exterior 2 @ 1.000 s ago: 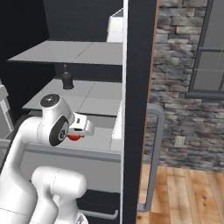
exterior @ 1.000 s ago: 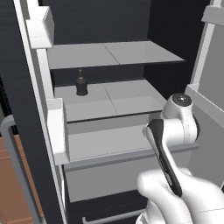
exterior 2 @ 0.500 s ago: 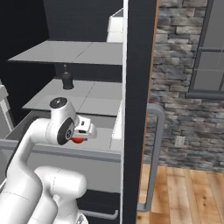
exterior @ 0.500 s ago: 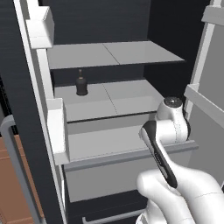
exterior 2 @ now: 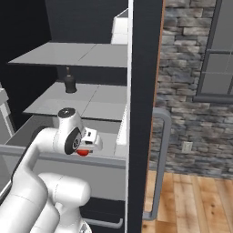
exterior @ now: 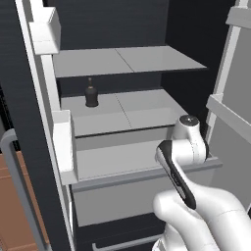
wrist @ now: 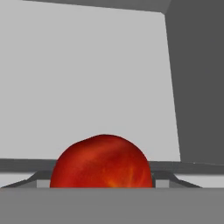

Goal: Place the squash and tomato inside the fridge drawer. Close the drawer after placing the vegetables.

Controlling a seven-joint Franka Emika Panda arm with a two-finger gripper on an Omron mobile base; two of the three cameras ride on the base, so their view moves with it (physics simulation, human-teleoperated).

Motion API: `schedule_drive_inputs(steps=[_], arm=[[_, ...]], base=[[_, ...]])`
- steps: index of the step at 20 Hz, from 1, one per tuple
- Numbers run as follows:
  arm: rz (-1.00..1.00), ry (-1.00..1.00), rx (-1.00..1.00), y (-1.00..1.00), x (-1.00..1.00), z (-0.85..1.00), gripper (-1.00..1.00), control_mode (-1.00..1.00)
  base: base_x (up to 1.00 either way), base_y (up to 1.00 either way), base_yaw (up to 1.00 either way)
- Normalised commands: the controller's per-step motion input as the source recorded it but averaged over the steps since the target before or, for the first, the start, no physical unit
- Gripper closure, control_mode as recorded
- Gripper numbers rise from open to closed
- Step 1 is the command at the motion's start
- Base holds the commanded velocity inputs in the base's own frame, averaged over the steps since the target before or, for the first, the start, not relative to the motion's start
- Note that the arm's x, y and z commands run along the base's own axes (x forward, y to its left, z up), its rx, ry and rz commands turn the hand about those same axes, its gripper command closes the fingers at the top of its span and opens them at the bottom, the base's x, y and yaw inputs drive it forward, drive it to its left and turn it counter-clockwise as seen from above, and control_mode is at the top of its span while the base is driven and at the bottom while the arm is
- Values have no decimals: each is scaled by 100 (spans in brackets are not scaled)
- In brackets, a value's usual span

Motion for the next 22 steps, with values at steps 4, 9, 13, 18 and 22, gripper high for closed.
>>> schedule_drive_inputs(steps=[4, 9, 13, 18, 22], arm=[[3, 1, 0, 0, -19, -29, 100, -100], [1, 0, 0, 0, -23, -2, 100, -100], [0, 3, 0, 0, -8, 24, 100, -100], [0, 8, 0, 0, 50, 39, 100, -100], [1, 12, 1, 1, 79, 16, 100, -100]], base=[[0, 0, 0], [0, 0, 0], [0, 0, 0], [0, 0, 0], [0, 0, 0]])
